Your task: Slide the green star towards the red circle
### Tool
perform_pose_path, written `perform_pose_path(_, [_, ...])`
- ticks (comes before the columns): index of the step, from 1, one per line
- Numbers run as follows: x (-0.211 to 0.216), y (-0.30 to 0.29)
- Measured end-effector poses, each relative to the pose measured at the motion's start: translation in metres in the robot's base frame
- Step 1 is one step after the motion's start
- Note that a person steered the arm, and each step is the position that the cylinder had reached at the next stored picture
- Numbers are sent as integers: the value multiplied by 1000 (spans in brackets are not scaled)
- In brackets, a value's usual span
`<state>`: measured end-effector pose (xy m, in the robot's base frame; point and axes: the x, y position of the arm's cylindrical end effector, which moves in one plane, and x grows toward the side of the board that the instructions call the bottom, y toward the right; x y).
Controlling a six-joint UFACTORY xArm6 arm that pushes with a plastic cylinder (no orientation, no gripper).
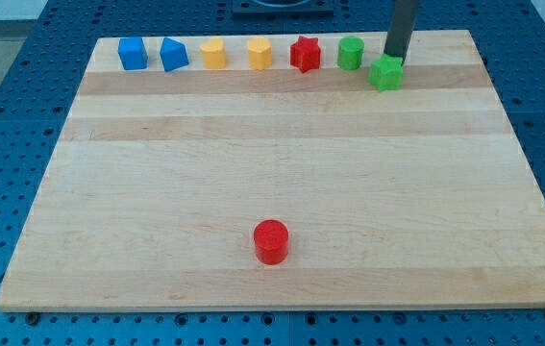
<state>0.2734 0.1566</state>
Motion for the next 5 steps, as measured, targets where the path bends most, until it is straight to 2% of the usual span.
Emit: perform_pose_path(5, [129,-57])
